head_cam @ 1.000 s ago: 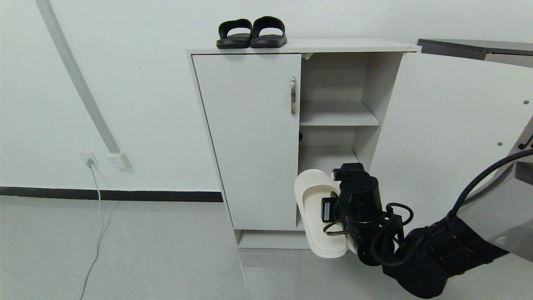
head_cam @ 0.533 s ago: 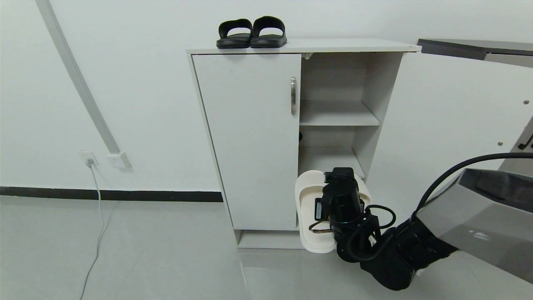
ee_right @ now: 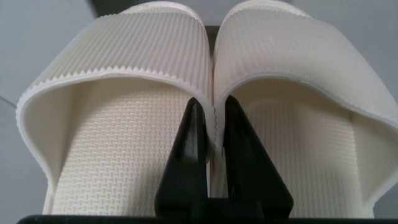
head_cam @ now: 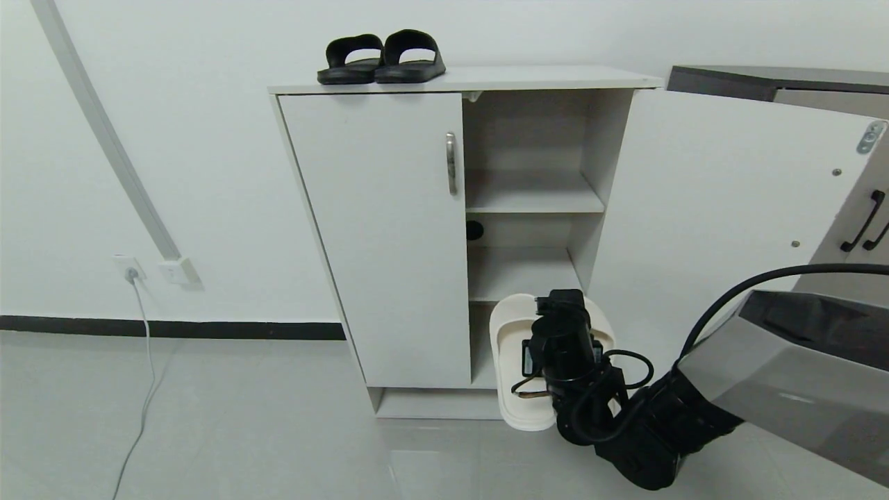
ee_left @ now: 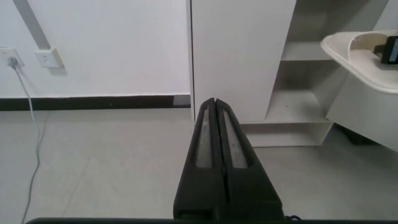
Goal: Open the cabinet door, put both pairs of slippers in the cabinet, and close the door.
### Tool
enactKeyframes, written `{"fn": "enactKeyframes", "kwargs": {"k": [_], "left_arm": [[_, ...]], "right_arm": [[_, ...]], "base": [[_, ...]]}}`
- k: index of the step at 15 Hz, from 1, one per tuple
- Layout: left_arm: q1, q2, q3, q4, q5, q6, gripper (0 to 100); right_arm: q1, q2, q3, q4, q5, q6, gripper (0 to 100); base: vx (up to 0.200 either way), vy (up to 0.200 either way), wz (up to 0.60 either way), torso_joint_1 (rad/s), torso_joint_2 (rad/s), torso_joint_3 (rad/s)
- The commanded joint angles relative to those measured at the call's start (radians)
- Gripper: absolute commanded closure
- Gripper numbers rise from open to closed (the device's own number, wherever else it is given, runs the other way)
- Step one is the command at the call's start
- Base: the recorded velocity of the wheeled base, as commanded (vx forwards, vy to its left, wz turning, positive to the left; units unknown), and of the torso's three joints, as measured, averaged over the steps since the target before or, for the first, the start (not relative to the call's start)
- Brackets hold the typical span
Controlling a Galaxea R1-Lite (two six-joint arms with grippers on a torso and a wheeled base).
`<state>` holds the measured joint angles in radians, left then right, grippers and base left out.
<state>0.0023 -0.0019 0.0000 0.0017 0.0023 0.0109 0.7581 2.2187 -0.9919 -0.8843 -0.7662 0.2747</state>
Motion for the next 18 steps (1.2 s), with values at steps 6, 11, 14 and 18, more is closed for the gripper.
{"fn": "enactKeyframes", "kwargs": {"k": [6,11,14,18], "left_arm": [[-0.001,0.002,0.000,0.000,-0.001,0.000,100],[-0.001,0.002,0.000,0.001,-0.001,0.000,100],[-0.001,0.002,0.000,0.001,-0.001,0.000,100],[-0.001,0.002,0.000,0.001,-0.002,-0.002,100]], "right_arm": [[0.003,0.032,-0.001,-0.005,0.002,0.000,100],[0.001,0.087,0.002,-0.079,0.067,-0.011,100],[-0.002,0.104,-0.001,-0.082,0.082,-0.011,100],[-0.005,0.105,0.001,-0.093,0.090,-0.012,100]], "base": [[0.000,0.000,0.00,0.000,0.00,0.000],[0.000,0.000,0.00,0.000,0.00,0.000],[0.000,0.000,0.00,0.000,0.00,0.000],[0.000,0.000,0.00,0.000,0.00,0.000]]}}
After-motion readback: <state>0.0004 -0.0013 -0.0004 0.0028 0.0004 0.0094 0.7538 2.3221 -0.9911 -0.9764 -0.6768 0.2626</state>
